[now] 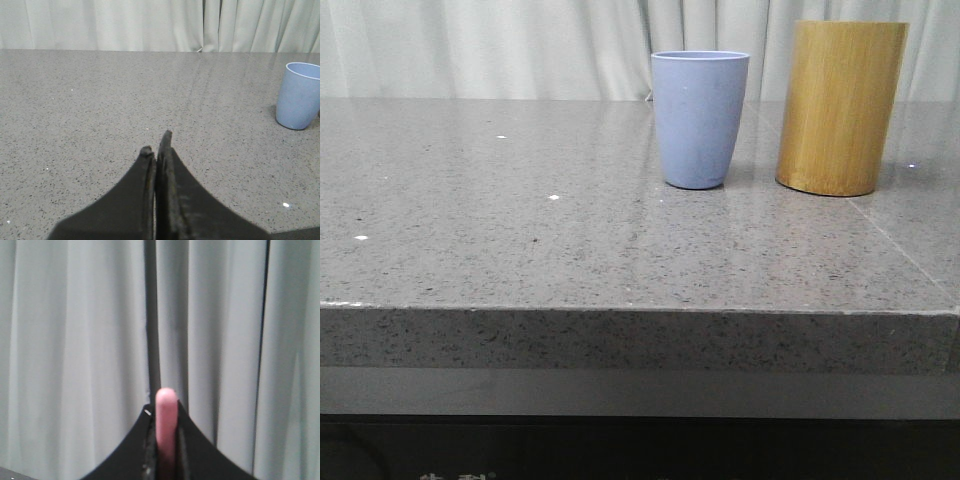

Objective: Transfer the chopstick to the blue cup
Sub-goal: 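Lower the pink chopstick into the blue cup and open right gripper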

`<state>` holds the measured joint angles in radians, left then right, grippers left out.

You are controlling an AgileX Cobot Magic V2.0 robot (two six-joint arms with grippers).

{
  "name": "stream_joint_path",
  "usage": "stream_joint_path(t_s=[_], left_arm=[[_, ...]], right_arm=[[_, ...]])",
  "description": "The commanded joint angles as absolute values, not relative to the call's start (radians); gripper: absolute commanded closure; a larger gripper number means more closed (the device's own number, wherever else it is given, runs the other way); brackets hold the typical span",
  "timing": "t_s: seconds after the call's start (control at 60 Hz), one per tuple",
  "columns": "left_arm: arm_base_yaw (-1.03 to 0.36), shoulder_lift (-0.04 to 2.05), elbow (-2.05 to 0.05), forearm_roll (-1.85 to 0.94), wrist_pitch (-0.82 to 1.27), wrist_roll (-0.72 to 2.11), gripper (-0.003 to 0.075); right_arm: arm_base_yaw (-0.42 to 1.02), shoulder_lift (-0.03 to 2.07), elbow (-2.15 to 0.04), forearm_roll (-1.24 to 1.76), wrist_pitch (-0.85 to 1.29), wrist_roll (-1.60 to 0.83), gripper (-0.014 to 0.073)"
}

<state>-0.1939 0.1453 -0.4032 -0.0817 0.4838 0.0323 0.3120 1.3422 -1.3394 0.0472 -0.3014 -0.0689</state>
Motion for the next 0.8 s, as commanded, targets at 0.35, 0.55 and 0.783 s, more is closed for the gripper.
stream_joint_path(t_s=[0.35, 0.55, 0.783], left_arm=[[-0.194, 0.157, -0.430, -0.094, 0.399, 0.025, 0.0739], [-0.194, 0.157, -0.430, -0.094, 0.399, 0.025, 0.0739], [-0.194, 0.157, -0.430, -0.094, 0.399, 0.025, 0.0739]], right_arm=[[0.479, 1.530, -1.399, 0.036, -0.391, -0.073, 0.0579], [0.479, 1.583, -1.393, 0.036, -0.329, -0.073, 0.0578], [0.479, 1.596, -1.255, 0.036, -0.411, -0.073, 0.0539]])
